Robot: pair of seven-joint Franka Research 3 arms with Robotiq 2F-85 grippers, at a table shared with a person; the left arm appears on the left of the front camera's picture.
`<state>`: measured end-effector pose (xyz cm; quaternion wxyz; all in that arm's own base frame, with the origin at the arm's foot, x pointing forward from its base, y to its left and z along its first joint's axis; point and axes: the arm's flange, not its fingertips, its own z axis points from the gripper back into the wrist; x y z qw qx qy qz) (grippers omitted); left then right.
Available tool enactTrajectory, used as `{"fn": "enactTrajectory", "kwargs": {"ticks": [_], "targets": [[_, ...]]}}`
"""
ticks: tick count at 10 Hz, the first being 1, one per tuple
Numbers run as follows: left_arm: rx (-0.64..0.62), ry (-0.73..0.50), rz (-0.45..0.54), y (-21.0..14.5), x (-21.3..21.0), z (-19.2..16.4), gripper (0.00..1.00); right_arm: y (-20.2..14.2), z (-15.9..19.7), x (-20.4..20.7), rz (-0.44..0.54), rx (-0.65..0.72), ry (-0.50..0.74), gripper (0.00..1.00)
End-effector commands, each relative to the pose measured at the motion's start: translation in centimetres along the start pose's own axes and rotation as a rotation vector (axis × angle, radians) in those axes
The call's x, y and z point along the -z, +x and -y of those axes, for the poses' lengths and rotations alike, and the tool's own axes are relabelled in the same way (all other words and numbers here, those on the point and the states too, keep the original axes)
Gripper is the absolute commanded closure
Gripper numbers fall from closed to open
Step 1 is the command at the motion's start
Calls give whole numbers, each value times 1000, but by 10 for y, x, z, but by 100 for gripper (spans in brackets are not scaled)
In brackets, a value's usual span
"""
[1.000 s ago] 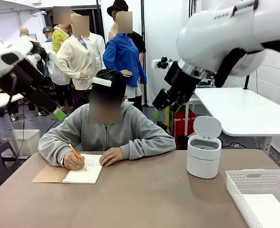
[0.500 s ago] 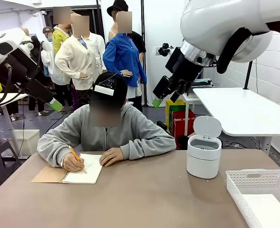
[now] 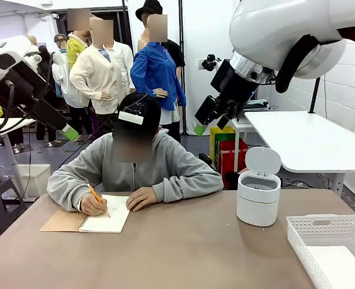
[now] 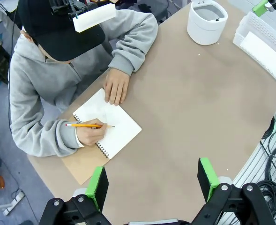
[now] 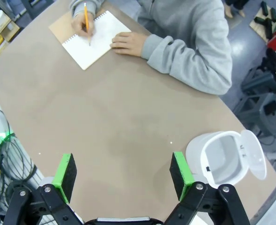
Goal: Sort the paper based on its condition.
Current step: If a person hands you a paper, place it in the Organizing basket , and if it's crumpled, put it in the Trash can.
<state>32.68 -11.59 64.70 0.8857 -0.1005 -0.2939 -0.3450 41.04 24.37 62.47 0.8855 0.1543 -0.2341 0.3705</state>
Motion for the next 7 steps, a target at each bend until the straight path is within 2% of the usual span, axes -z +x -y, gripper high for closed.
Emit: {"fn": "enactTrajectory", "kwargs": {"ticks": [1,4,7], "targets": [[-7,-15,-4,0,-3,-2,0,1,-2,0,7,15,7,0],[0,0,0,0,0,0,0,0,0,0,0,0,0,0],[33,-31,-6,3,-10,9,0,1,-9,-8,4,42,79,0]]}}
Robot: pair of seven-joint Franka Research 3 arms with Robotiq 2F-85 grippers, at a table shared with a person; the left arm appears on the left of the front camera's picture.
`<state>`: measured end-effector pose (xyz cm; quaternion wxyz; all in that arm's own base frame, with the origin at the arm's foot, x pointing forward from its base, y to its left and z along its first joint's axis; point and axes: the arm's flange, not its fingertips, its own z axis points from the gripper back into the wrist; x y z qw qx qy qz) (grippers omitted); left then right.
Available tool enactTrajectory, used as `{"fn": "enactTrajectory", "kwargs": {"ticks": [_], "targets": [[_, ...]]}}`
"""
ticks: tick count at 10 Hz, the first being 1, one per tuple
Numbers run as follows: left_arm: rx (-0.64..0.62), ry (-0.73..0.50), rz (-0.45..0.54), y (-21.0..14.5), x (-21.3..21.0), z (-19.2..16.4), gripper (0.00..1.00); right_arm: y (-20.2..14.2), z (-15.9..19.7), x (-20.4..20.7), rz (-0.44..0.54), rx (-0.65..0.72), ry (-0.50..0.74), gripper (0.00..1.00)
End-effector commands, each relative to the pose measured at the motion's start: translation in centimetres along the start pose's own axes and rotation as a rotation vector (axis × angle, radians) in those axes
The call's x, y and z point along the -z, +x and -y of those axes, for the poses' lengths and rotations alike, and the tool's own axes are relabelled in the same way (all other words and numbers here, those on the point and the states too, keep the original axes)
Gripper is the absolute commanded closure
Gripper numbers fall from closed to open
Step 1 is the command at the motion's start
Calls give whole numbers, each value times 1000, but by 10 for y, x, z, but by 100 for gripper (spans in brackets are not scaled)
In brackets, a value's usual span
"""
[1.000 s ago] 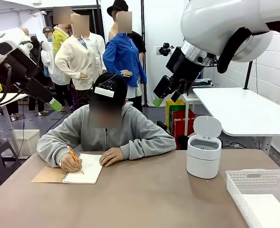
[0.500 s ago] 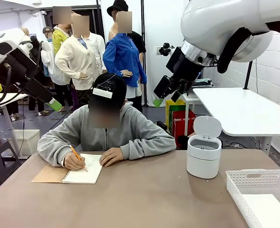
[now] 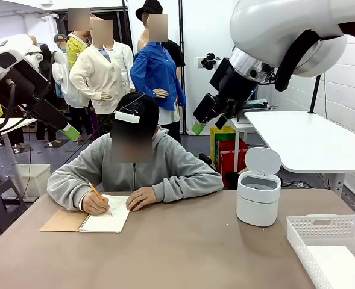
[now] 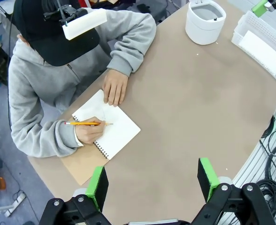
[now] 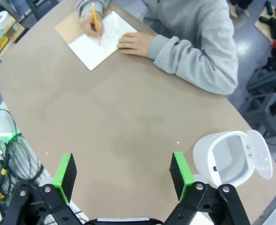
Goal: Sort the paper based on its condition.
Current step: If a person hands you a paper, place it in the Organizing basket , and if it's crumpled, put it in the Trash can.
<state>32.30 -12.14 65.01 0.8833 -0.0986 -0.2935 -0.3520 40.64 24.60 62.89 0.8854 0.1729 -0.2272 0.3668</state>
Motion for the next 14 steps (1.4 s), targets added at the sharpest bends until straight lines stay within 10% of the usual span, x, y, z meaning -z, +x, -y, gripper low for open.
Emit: {"fn": "enactTrajectory", "kwargs": {"ticks": [1,14], "targets": [[15,-38,-3,-1,-14,5,0,0,-9,-9,4,32,60,0],[-55,97,2,-10,-47,7,0,8,-28,-40,48,47,-50,0]]}}
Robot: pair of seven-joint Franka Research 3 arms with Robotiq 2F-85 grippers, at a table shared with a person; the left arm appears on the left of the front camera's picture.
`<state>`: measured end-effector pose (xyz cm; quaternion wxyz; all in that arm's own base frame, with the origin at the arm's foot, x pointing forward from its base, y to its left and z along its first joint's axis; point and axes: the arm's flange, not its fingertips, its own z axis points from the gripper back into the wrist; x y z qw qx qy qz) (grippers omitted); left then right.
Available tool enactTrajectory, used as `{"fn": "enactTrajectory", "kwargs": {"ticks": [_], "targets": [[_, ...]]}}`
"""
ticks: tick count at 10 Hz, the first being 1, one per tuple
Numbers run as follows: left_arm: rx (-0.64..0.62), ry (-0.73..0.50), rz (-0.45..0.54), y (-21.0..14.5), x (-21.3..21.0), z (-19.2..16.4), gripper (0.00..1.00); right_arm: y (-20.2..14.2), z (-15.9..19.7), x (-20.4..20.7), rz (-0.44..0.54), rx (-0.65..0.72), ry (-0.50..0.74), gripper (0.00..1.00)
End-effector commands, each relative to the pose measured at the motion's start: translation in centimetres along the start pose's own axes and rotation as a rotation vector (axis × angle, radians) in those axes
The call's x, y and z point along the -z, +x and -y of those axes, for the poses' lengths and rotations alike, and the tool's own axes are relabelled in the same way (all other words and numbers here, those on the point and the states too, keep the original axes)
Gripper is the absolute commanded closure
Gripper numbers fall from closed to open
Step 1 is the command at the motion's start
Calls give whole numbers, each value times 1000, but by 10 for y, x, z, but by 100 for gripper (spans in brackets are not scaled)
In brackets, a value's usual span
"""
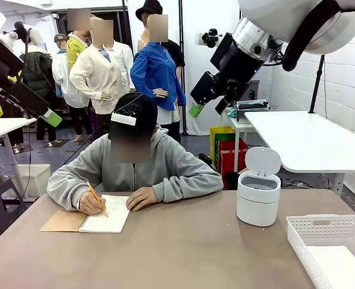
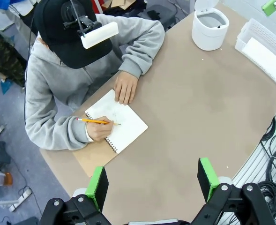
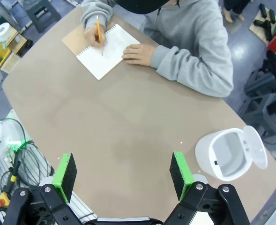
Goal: Sort the paper based on its condition.
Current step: If a person hands you a paper, place it in the Organizing basket , and if it's crumpled, put it in the Trash can.
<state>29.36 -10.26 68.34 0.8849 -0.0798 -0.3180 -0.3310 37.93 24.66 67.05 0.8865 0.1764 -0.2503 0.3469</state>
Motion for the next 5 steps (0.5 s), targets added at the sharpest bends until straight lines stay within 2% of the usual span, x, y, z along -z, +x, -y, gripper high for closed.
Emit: {"fn": "enactTrajectory", "kwargs": {"ticks": [1,5], "targets": [[-42,30,-28,-2,1,1,0,2,-1,2,-5,18,-32,0],[-26,7,-6,0,2,0,0,0,1,1,-3,4,-3,0]]}}
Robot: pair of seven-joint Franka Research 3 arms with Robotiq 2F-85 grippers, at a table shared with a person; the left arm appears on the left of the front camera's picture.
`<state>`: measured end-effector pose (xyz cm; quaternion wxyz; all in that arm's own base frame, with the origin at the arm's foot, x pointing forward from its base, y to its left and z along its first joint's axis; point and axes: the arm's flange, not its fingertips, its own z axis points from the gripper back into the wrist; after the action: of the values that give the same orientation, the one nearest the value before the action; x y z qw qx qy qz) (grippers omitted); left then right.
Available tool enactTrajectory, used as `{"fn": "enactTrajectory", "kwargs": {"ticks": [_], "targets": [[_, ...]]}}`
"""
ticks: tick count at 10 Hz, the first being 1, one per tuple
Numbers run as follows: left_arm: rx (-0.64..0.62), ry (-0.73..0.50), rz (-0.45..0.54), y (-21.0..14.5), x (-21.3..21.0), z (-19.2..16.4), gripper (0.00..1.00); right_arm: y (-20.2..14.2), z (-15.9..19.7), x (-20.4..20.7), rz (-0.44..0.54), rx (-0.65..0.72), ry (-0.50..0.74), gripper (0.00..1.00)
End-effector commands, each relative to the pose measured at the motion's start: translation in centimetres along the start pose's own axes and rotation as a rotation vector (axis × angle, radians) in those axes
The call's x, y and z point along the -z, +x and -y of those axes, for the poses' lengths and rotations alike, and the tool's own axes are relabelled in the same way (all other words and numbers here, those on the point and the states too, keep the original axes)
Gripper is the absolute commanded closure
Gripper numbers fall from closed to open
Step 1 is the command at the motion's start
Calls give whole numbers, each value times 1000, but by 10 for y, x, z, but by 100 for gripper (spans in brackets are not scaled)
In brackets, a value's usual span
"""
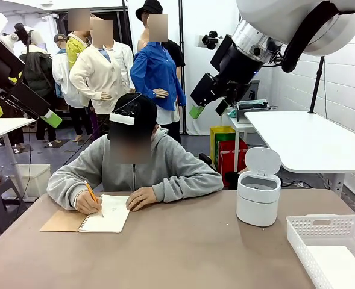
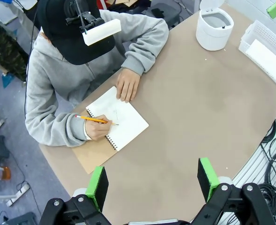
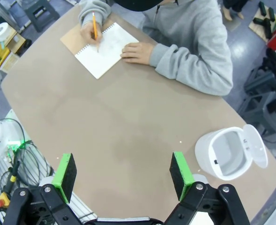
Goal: Sort the paper based on its condition.
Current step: If a person hands you a paper, place it in the Organizing basket , and if it's crumpled, put it in the Trash can.
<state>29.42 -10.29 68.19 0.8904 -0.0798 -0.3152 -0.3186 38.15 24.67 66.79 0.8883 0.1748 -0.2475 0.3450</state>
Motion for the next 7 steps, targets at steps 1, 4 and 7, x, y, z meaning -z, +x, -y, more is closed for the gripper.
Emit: {"fn": "enactTrajectory", "kwargs": {"ticks": [1,4,7], "targets": [[0,0,0,0,0,0,0,0,-1,-2,3,-1,-1,0],[0,0,0,0,0,0,0,0,-1,-2,3,-1,-1,0],[0,0,0,0,0,0,0,0,-1,-2,3,-1,-1,0]]}}
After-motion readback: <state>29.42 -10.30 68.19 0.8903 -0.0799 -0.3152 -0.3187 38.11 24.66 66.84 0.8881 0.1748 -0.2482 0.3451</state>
